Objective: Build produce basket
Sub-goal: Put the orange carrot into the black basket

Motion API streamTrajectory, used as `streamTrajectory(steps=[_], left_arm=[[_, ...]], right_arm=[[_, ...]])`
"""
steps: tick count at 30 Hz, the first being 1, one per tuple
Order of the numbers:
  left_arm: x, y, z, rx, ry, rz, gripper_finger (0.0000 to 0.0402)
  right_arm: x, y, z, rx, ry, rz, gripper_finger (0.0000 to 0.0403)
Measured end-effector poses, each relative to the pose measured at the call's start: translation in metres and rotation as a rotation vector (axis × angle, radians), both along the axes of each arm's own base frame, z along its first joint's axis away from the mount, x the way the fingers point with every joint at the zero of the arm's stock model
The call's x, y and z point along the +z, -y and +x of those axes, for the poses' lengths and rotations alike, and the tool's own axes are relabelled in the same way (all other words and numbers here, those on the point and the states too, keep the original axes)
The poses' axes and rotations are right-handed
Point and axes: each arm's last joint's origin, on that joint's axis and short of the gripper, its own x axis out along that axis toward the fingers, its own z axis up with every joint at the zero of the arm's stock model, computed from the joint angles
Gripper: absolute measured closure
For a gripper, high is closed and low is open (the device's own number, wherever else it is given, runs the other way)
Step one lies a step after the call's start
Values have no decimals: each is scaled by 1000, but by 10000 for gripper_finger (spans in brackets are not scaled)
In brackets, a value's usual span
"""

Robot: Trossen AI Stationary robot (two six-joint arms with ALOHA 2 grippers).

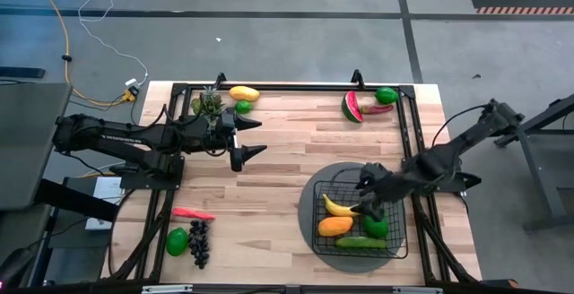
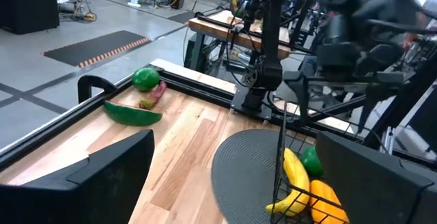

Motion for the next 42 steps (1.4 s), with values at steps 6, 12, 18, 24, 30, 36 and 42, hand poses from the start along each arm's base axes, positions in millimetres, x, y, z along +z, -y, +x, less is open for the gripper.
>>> streamTrajectory(steps=[6, 12, 18, 24, 30, 36, 42], left_arm=[[0, 0, 0, 1, 2, -6, 5], [0, 0, 0, 6, 3, -6, 5], [0, 1, 0, -15, 26, -72, 5], [7, 1, 1, -22, 92, -49, 5], [10, 1, 1, -24, 112, -6, 5], [10, 1, 1, -24, 110, -4, 5], [10, 1, 1, -26, 104, 11, 5]], right_arm=[[-20, 28, -18, -54, 362, 77, 7], [-1, 59, -27, -162, 781, -162, 7], [17, 74, -30, -289, 930, -290, 6], [17, 75, -29, -270, 940, -250, 6], [17, 75, -29, -245, 942, -289, 6], [17, 75, -29, -233, 941, -323, 6], [17, 75, -29, -232, 939, -323, 6]])
